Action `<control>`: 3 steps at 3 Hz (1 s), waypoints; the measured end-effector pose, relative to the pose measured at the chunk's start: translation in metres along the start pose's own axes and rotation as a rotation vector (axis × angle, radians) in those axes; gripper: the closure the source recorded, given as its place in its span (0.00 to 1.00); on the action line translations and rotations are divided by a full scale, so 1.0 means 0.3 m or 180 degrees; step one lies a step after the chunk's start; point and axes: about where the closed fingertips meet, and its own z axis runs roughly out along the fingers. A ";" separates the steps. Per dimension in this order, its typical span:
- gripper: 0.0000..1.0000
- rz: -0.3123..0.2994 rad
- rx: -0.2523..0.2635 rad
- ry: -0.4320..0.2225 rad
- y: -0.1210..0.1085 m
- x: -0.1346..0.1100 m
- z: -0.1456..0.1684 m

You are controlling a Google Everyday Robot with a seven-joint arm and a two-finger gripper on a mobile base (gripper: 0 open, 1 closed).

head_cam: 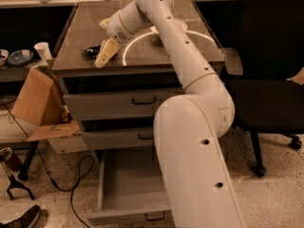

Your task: Pick rxbar blueberry from bottom drawer and place on counter

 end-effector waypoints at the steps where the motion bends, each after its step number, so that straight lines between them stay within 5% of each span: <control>1: 0.00 -0.0123 0.0103 -0.0066 -0.016 -0.038 -0.032; 2: 0.00 -0.0339 0.0533 -0.0128 -0.040 -0.127 -0.216; 3: 0.00 -0.0606 0.1152 -0.0179 -0.011 -0.275 -0.532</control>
Offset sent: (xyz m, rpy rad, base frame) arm -0.0632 -0.0560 0.1183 0.0926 -0.3542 -0.1296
